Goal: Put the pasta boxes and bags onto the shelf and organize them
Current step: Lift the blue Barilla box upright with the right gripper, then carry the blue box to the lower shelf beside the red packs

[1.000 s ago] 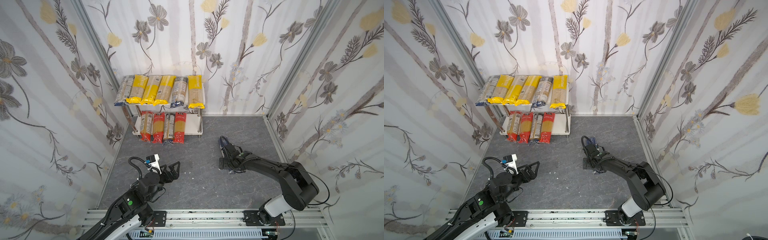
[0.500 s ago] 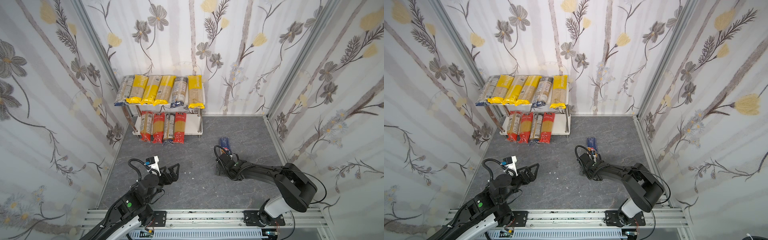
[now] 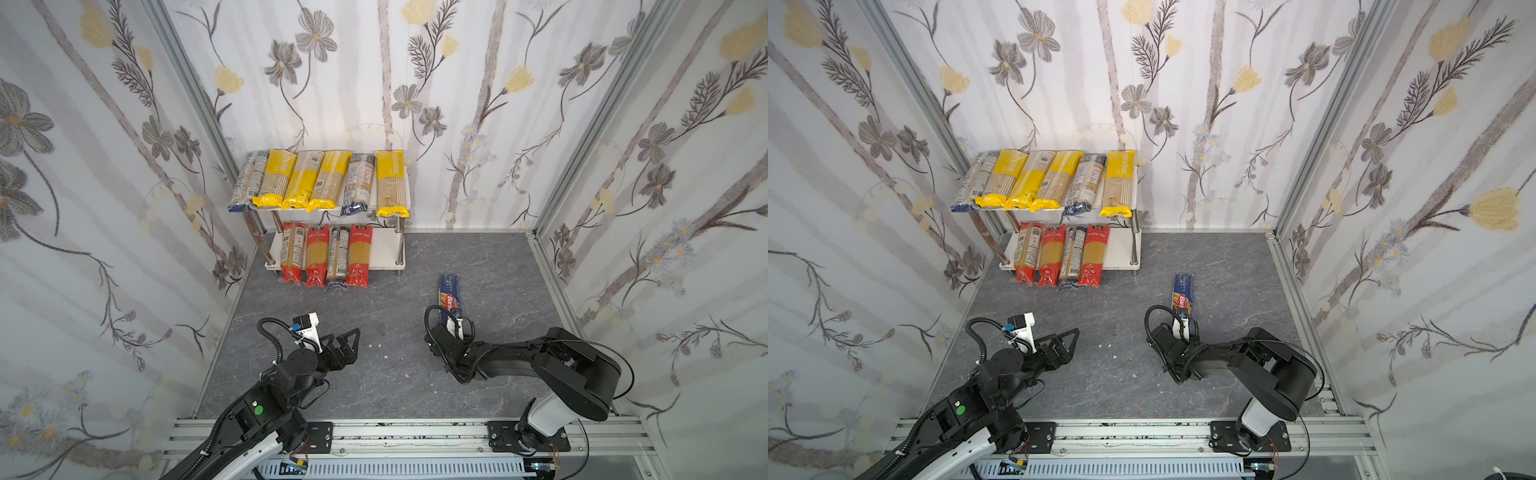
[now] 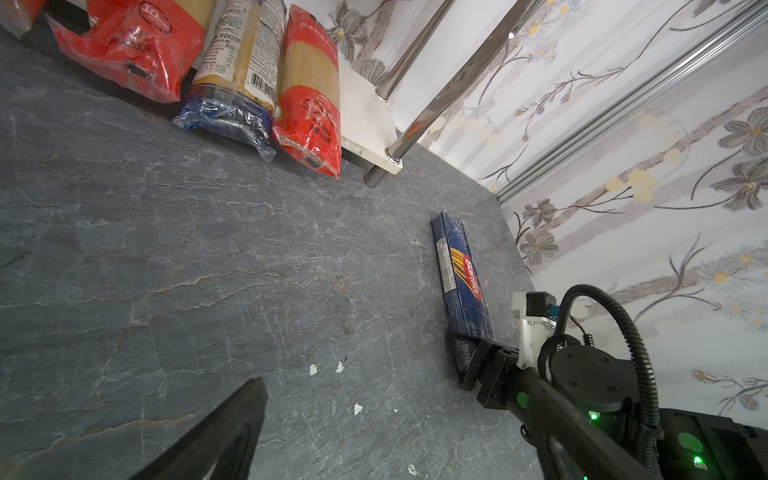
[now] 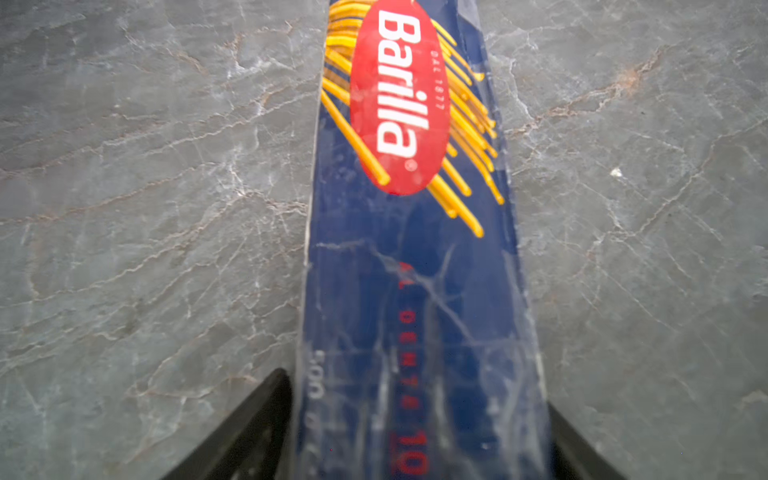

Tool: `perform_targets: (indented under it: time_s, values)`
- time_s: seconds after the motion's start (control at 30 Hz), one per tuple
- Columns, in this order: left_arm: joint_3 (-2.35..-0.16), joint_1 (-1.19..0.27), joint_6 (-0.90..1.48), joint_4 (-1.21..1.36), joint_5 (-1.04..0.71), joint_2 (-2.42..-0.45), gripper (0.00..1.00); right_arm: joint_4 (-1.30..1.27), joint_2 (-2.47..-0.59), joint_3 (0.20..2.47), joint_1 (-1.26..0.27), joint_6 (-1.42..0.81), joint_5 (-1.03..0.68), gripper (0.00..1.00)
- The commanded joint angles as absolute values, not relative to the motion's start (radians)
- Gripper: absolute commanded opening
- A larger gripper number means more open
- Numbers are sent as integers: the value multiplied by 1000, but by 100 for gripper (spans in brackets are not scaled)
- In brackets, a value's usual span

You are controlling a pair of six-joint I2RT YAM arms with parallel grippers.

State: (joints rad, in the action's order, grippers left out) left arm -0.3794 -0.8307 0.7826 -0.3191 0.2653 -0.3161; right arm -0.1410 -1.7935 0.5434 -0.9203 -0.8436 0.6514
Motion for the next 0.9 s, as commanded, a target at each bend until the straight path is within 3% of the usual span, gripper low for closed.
perform_targets:
  time_s: [0.0, 0.27, 0.57, 0.87]
  values:
    - [-379, -831, 788, -314, 275, -316, 100, 9, -1827, 530, -946, -879, 517, 41]
    - [-349, -831, 827, -319, 284, -297, 100, 70, -1765, 539, -995, -871, 526, 20]
    - [-292, -831, 870, -335, 298, -224, 100, 9, -1554, 563, -1017, -799, 369, 19]
    - [-337, -831, 845, -343, 329, -283, 100, -25, -1557, 646, -1017, -743, 271, 16]
